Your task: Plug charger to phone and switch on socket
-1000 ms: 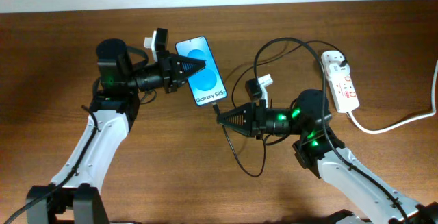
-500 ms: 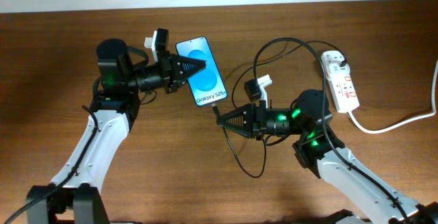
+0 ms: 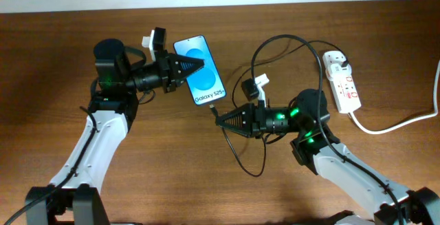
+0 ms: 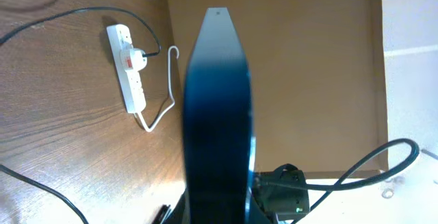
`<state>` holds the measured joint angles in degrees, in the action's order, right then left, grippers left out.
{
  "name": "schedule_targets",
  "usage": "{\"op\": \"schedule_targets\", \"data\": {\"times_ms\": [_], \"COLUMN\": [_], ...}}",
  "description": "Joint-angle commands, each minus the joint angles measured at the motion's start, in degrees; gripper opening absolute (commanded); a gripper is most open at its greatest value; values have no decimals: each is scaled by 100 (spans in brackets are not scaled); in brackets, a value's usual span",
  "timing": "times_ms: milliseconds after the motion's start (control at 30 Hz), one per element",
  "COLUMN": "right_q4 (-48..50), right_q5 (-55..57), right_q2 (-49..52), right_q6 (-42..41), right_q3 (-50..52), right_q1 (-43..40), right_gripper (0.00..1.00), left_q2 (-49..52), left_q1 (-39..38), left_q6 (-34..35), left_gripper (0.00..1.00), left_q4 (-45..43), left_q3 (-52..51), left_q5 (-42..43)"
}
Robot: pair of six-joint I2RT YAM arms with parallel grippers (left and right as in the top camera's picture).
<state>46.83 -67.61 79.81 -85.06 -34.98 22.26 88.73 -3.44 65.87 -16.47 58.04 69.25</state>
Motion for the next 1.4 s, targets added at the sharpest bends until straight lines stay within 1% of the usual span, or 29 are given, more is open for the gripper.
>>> {"op": "schedule_targets", "data": {"times_ms": [0, 100, 167, 367, 433, 1200, 1367], "right_q4": [57, -9, -313, -251, -50, -94, -90], "right_q5": [-118, -68, 2, 162, 188, 562, 662], "right_q2": [-201, -195, -186, -181, -181, -162, -162], "right_q6": [52, 50, 57, 81, 74, 70, 50], "right_q3": [-68, -68, -68, -68, -68, -68, -68], "right_q1": [-15, -15, -15, -15, -15, -15, -15], "right_gripper": [4, 4, 4, 4, 4, 4, 4], "left_q2": [-50, -50, -50, -50, -50, -50, -50], "left_q1": [24, 22, 22, 24, 22, 7, -199], "left_q6": [28, 31, 31, 31, 31, 24, -125], "left_gripper": [0, 0, 0, 0, 0, 0, 0], "left_q4": [-70, -68, -66, -63, -66, -63, -61], "left_q3": [107, 107, 107, 107, 107, 107, 107], "left_q5": [131, 153, 157, 201, 203, 302, 284]}}
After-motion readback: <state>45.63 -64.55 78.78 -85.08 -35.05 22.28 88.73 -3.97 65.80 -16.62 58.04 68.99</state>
